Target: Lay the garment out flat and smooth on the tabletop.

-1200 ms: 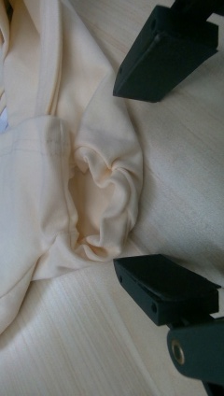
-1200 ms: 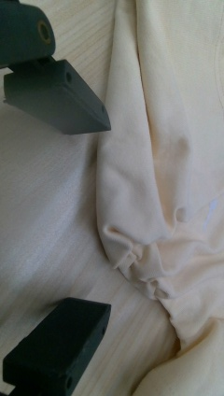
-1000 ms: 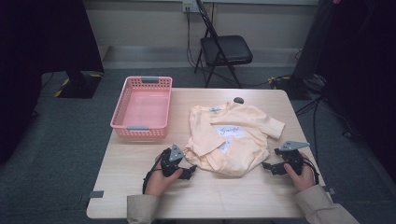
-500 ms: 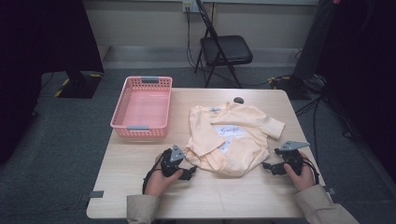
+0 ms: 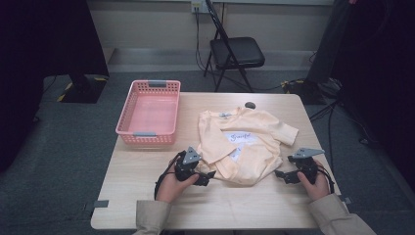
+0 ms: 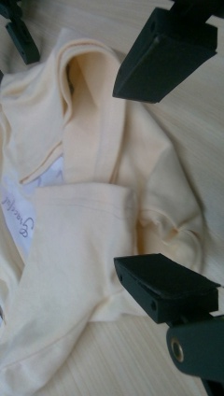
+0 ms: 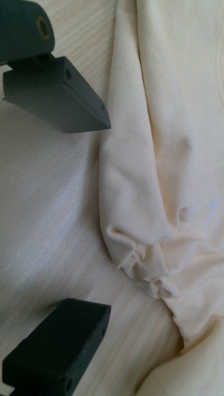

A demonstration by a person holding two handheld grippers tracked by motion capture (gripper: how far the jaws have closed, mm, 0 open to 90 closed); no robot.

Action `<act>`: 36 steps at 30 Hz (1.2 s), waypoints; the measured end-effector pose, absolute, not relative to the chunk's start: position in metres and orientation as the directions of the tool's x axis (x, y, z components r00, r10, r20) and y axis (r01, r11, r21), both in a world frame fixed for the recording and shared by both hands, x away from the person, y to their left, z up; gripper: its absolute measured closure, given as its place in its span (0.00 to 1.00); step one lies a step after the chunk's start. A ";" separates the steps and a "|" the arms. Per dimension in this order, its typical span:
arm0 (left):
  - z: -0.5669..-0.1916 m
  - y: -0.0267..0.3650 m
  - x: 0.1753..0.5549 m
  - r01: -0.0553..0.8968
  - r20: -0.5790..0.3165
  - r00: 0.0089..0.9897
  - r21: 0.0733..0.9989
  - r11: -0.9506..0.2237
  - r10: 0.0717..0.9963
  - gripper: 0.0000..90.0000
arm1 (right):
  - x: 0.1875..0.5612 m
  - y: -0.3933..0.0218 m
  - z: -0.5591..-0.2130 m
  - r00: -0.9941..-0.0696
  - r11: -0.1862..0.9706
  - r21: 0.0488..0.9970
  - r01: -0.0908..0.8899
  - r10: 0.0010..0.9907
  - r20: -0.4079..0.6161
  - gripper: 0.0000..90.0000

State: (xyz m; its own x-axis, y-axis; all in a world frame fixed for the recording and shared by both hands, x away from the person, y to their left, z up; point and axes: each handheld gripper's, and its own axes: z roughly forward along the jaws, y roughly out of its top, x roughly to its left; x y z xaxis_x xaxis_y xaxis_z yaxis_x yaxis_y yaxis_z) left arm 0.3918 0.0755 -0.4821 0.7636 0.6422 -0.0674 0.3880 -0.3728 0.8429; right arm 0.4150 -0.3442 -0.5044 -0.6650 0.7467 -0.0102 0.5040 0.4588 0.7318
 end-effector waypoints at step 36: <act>-0.476 -0.003 0.463 0.447 -0.066 0.735 0.795 -0.410 0.675 0.46 | 0.415 -0.344 -0.504 -0.666 0.459 0.732 0.504 0.746 -0.010 0.10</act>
